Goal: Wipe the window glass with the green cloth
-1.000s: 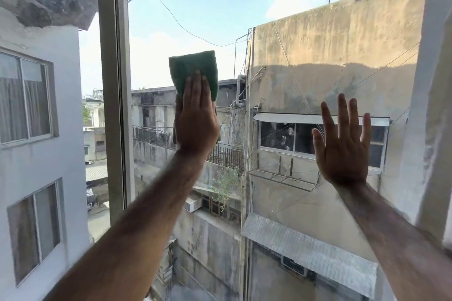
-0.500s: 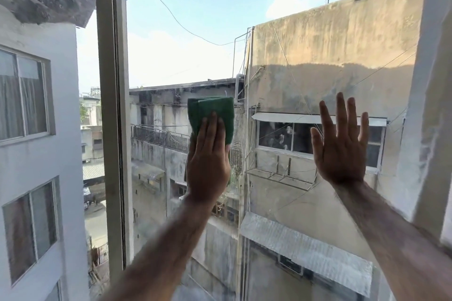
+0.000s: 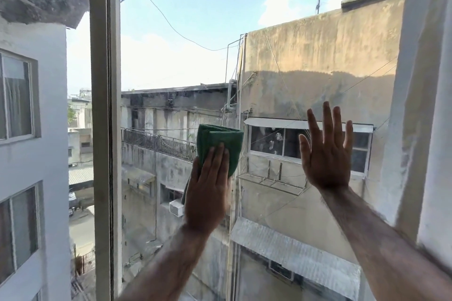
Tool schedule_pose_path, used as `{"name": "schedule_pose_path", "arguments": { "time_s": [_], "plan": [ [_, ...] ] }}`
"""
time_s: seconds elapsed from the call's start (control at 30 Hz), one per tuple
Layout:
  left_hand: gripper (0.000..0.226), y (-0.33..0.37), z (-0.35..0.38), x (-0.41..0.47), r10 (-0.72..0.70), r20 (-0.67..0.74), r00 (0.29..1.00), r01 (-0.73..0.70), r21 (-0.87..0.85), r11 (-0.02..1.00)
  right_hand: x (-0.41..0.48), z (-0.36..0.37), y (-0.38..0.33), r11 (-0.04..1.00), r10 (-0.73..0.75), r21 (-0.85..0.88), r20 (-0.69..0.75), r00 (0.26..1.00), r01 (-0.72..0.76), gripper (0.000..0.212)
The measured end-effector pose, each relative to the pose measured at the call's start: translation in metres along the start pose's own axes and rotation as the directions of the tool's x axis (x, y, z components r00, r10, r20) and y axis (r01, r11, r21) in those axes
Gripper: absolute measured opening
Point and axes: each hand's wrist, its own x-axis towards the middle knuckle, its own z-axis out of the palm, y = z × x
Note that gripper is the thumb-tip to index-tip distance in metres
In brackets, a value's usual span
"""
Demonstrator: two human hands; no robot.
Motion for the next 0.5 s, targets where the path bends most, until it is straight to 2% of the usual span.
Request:
{"name": "schedule_pose_path", "arguments": {
  "time_s": [0.07,0.13,0.23,0.33,0.4,0.5],
  "plan": [
    [0.066,-0.009,-0.005,0.020,0.032,-0.010,0.999,-0.032,0.030,0.999,0.001,-0.001,0.001,1.000,-0.002,-0.002,0.005,1.000,0.002,0.061],
    [0.060,-0.018,-0.010,0.062,0.006,-0.058,0.998,-0.005,0.018,1.000,0.000,-0.001,0.002,1.000,0.001,-0.010,0.001,1.000,-0.001,0.061],
    [0.056,-0.025,-0.016,0.138,-0.089,-0.152,0.984,0.081,-0.057,0.995,0.000,0.000,0.001,1.000,-0.001,-0.012,-0.003,1.000,0.001,0.061],
    [0.054,-0.005,-0.011,0.173,-0.215,-0.227,0.950,0.186,-0.143,0.972,0.001,0.002,0.002,1.000,0.003,-0.020,-0.002,1.000,-0.003,0.062],
    [0.051,0.016,0.004,0.163,-0.126,-0.268,0.955,0.088,-0.149,0.985,0.000,0.002,0.002,1.000,0.000,-0.017,-0.002,1.000,0.000,0.061],
    [0.057,0.037,0.025,0.106,0.202,-0.178,0.963,-0.218,-0.074,0.973,0.002,0.003,0.004,1.000,0.001,-0.014,0.000,1.000,-0.001,0.061]
  ]
}}
